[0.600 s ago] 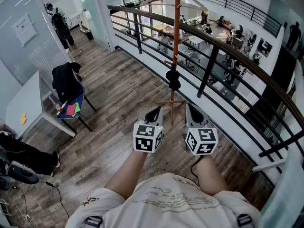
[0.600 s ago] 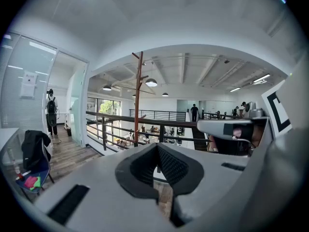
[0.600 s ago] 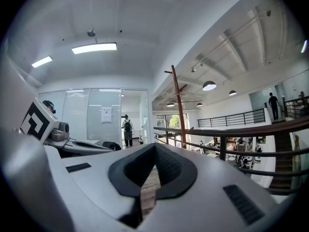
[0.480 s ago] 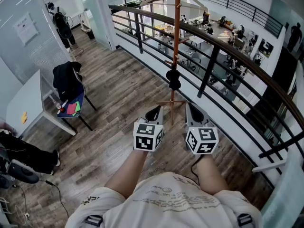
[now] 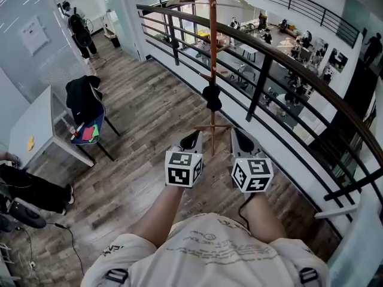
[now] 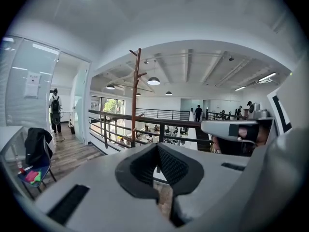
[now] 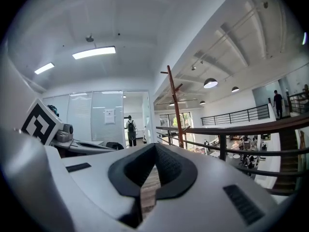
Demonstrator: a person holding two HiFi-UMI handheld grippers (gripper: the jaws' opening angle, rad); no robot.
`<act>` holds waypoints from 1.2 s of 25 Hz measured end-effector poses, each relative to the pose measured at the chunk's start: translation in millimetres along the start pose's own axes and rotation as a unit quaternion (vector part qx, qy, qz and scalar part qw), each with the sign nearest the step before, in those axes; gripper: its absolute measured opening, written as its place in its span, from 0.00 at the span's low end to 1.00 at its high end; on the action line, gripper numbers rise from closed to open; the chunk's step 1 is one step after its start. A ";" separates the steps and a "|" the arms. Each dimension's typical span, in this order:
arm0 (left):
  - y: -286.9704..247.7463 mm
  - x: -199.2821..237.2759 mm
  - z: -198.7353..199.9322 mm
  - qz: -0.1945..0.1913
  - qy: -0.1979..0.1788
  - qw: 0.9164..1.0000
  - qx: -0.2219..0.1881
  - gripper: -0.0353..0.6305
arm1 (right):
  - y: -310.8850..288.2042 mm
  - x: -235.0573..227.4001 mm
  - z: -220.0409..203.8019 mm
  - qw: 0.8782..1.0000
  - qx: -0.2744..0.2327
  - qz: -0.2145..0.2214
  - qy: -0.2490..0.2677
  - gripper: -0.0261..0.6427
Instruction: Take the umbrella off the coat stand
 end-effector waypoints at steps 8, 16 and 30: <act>-9.6 -38.5 -15.7 0.025 0.012 1.000 -0.003 0.06 | 30.7 -39.9 -17.6 1.000 -0.003 0.013 -0.023 0.04; -24.1 -54.7 -16.6 0.026 -0.007 1.000 -0.002 0.06 | 29.4 -56.1 -26.3 1.000 0.003 0.028 -0.009 0.04; -98.4 -20.8 6.3 0.015 0.004 1.000 -0.024 0.06 | -37.2 -94.4 -39.8 1.000 0.007 0.018 0.003 0.04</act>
Point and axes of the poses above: the fingertips, and each gripper's own axes: y backward along the fingers, x to its left, z out of its top, the point moved 3 cm from there along y, backward along the fingers, and after that the axes turned 14 degrees about y, right-handed, at the moved point
